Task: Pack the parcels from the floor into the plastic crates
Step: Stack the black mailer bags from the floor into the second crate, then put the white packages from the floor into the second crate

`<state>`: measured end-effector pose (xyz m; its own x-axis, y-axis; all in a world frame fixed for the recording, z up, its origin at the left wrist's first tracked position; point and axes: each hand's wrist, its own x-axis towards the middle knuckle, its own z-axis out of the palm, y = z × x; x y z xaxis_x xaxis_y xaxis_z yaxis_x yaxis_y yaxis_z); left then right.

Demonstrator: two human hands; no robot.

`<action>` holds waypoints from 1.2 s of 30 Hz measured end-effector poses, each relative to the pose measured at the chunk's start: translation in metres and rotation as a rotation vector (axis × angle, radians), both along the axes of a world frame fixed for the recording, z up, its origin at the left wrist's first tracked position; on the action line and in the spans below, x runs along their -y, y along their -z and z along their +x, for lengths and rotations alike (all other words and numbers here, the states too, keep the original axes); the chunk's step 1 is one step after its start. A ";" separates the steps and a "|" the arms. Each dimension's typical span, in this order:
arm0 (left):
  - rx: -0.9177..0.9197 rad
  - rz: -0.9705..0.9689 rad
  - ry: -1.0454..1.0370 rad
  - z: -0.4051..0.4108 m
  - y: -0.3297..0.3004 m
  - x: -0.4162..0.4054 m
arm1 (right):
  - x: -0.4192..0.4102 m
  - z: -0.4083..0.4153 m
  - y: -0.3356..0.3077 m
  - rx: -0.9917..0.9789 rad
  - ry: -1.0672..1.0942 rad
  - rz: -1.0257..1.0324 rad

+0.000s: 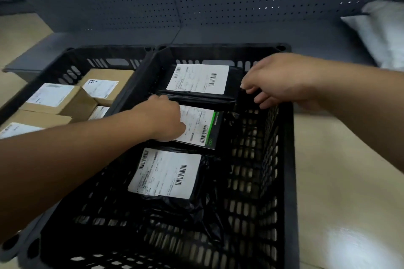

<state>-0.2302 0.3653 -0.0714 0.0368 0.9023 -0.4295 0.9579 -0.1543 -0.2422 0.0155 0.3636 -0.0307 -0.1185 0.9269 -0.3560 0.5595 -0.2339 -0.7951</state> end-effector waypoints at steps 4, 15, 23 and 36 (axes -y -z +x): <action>0.139 0.133 0.060 0.038 -0.029 -0.001 | 0.006 0.034 -0.017 0.039 0.063 0.100; 0.480 0.357 0.310 0.165 -0.065 0.010 | 0.036 0.124 -0.029 0.465 0.051 0.193; 0.481 0.311 0.391 0.250 -0.061 0.014 | 0.053 0.224 -0.009 0.720 0.024 0.029; 0.556 0.046 0.275 0.396 0.006 0.040 | 0.110 0.405 0.066 0.704 0.382 -0.326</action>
